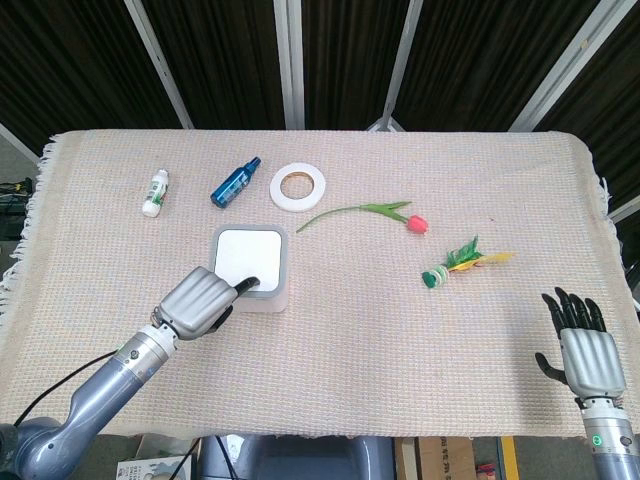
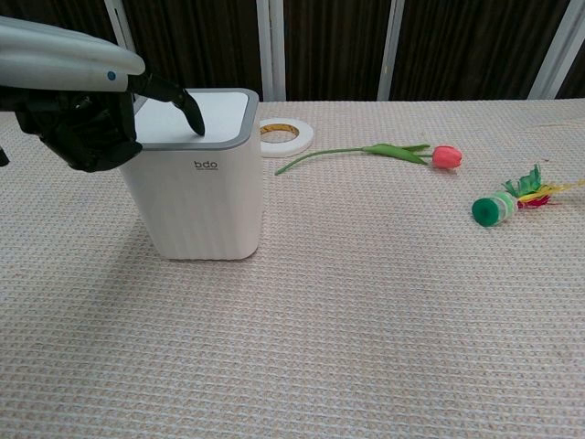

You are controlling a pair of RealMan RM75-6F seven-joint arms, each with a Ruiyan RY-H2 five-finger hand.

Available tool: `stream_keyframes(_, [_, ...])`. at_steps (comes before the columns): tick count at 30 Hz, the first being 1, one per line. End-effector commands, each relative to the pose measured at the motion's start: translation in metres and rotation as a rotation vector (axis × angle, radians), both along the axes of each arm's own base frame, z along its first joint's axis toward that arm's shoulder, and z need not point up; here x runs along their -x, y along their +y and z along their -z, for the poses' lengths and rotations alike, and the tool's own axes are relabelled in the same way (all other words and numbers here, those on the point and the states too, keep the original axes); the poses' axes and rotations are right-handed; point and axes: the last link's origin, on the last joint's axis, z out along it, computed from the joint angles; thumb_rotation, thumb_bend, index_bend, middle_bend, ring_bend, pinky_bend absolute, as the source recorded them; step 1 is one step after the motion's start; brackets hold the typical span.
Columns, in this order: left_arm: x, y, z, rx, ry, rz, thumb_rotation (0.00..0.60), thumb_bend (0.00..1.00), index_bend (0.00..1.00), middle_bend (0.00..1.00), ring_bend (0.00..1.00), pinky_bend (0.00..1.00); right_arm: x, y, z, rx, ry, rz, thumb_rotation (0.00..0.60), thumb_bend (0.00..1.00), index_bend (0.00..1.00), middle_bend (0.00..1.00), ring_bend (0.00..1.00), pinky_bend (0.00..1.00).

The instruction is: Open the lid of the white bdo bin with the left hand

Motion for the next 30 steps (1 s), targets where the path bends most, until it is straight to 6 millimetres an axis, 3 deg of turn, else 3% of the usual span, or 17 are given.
stream_keyframes(1, [0.000,0.000,0.000,-0.006,0.004,-0.002,0.600,0.79,0.21,0.87,0.76,0.78,0.000,0.000,0.000,-0.001,0.000,-0.002,0.600,0.27,0.10,0.02,0.01,0.00])
stream_keyframes(23, [0.010,0.000,0.003,0.003,0.055,-0.028,0.600,0.79,0.23,0.87,0.77,0.78,-0.001,-0.001,0.003,-0.008,0.000,0.001,0.600,0.27,0.10,0.02,0.01,0.00])
stream_keyframes(30, [-0.009,-0.003,-0.012,-0.055,-0.029,0.017,0.600,0.76,0.23,0.85,0.77,0.79,-0.002,-0.001,0.002,0.001,-0.002,-0.003,0.600,0.27,0.10,0.02,0.01,0.00])
